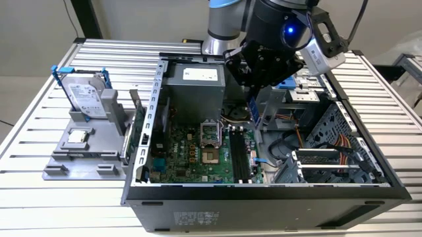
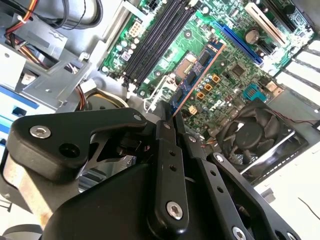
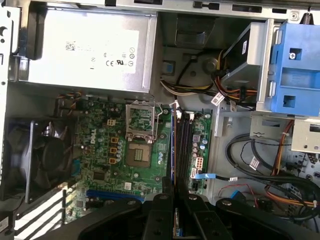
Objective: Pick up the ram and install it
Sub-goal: 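Insert the ram into the slot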
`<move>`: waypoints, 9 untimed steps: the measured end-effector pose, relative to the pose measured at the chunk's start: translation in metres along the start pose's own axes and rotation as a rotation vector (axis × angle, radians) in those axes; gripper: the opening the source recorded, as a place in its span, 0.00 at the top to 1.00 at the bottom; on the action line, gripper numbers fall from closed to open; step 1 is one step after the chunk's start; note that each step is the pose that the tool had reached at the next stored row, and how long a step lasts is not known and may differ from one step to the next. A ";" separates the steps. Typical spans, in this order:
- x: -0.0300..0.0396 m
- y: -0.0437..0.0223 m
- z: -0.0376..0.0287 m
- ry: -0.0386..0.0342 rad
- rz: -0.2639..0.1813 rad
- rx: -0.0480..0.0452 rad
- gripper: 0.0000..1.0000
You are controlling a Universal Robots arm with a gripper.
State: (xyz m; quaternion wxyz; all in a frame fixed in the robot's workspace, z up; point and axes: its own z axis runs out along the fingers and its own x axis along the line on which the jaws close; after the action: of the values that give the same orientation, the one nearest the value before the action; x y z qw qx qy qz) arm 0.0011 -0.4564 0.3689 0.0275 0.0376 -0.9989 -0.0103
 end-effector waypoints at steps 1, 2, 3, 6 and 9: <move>-0.0003 0.0000 0.0000 0.0000 0.000 0.0000 1.00; -0.0005 0.0000 0.0001 0.0000 0.000 0.0001 1.00; -0.0006 0.0000 0.0001 0.0001 0.000 0.0001 1.00; -0.0008 -0.0001 0.0006 0.0000 0.000 -0.0001 1.00; -0.0008 -0.0001 0.0012 0.0000 0.000 -0.0001 1.00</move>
State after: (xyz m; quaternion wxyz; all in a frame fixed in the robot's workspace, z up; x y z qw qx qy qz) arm 0.0019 -0.4564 0.3677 0.0275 0.0376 -0.9989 -0.0104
